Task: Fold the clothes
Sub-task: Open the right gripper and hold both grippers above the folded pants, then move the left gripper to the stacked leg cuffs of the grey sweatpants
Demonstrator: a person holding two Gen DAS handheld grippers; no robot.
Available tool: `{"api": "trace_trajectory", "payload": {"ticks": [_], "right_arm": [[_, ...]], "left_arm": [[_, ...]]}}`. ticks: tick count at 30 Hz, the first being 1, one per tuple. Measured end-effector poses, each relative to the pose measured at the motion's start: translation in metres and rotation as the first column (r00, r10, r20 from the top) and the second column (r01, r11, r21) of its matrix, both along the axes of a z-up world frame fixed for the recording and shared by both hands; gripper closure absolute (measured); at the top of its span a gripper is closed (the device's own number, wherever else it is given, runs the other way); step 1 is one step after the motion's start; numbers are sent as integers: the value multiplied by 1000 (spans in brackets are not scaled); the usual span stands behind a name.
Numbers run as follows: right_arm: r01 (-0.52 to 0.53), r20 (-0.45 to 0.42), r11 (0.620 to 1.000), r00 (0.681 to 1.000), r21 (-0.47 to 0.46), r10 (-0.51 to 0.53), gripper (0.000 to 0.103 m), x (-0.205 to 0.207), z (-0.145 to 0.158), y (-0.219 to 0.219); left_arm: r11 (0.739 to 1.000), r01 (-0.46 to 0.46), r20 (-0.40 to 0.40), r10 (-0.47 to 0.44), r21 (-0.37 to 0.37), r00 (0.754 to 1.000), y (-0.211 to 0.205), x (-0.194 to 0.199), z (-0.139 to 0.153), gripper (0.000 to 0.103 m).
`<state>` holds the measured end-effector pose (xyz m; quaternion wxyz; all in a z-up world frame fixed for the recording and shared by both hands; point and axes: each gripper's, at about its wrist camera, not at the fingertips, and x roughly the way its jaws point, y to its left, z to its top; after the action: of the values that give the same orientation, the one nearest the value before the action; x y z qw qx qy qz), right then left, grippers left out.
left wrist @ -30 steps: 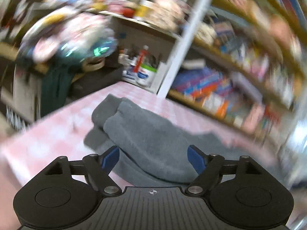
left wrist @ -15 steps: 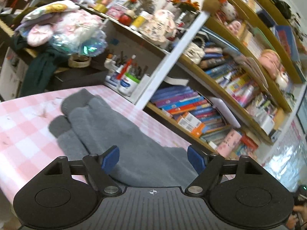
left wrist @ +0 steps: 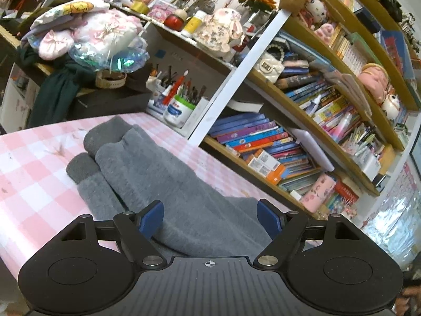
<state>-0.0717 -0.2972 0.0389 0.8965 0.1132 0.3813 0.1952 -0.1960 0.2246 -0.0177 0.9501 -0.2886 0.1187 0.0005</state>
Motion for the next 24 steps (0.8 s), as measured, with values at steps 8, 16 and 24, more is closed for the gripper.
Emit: {"api": "trace_trajectory", "payload": {"ticks": [8, 16, 24], "right_arm": [[18, 232, 986, 972, -165, 21, 70, -12, 30, 10], [-256, 298, 911, 886, -323, 355, 71, 0, 29, 71], [-546, 252, 736, 706, -401, 662, 72, 2, 13, 138]], "left_arm": [[999, -46, -23, 45, -29, 999, 5, -2, -1, 23], [998, -56, -57, 56, 4, 997, -2, 1, 3, 23], [985, -174, -118, 175, 22, 978, -2, -3, 5, 22]]}}
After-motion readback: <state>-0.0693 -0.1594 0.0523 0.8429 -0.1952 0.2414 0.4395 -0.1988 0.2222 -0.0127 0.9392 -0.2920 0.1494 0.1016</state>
